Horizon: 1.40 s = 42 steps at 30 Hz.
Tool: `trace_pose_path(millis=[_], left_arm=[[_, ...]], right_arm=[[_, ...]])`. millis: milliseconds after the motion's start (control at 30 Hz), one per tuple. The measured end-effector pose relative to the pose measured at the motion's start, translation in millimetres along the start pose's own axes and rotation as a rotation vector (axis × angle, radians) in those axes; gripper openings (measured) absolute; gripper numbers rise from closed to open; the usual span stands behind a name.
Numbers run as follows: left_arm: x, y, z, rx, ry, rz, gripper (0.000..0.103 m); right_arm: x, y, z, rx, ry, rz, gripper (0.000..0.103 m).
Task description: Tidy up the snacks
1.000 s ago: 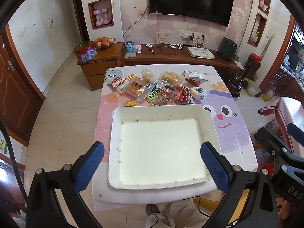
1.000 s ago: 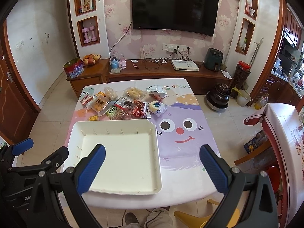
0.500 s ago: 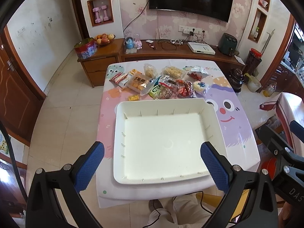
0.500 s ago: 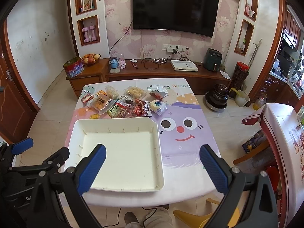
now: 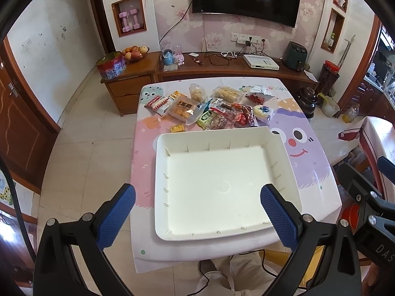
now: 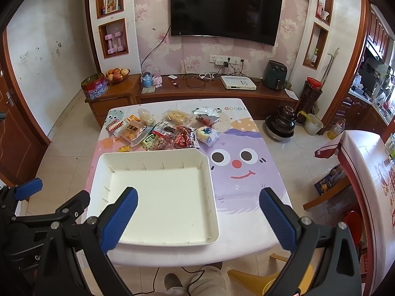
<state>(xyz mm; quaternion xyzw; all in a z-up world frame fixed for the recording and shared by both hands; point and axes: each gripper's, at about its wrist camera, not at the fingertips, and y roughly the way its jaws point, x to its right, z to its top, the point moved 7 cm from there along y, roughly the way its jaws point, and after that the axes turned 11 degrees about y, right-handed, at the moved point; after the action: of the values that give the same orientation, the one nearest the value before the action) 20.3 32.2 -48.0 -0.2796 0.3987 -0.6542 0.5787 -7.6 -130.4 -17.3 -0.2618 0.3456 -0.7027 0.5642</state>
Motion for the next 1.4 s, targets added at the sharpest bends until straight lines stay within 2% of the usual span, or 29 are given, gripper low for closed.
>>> trace_pose_path(millis=[267,633,833,967,1100,1233,1400], left_arm=[[-14.6,4.2,3.4,0.011,0.011,-0.021,0.101],[-8.9,20.7,19.1,0.027,0.028,-0.041,0.101],[-20.1,35.5,40.2,0.008,0.039,0.012,0.101],[-49.0,46.7,65.2,0.012,0.02,0.092,0.101],[-79.7,66.6,92.6,0.003,-0.036,0.135,0.101],[-98.0,92.3,116.5,-0.023,-0.071,0.134,0.101],[-110.4,143.6,145.5,-0.087,-0.128,0.099,0.101]], right_arm=[[-6.5,-5.6,-2.8,0.01,0.0,-0.003,0.1],[-11.4,3.1,4.6,-0.004,-0.008,-0.008,0.099],[-7.5,32.2,33.4,-0.025,0.016,0.051,0.098],[0.1,59.6,63.4,-0.045,0.038,0.088,0.097],[7.5,87.2,90.6,-0.065,0.037,0.109,0.093],[19.3,120.5,117.9,-0.092,0.042,0.121,0.091],[27.2,178.3,151.9,-0.142,0.035,0.12,0.089]])
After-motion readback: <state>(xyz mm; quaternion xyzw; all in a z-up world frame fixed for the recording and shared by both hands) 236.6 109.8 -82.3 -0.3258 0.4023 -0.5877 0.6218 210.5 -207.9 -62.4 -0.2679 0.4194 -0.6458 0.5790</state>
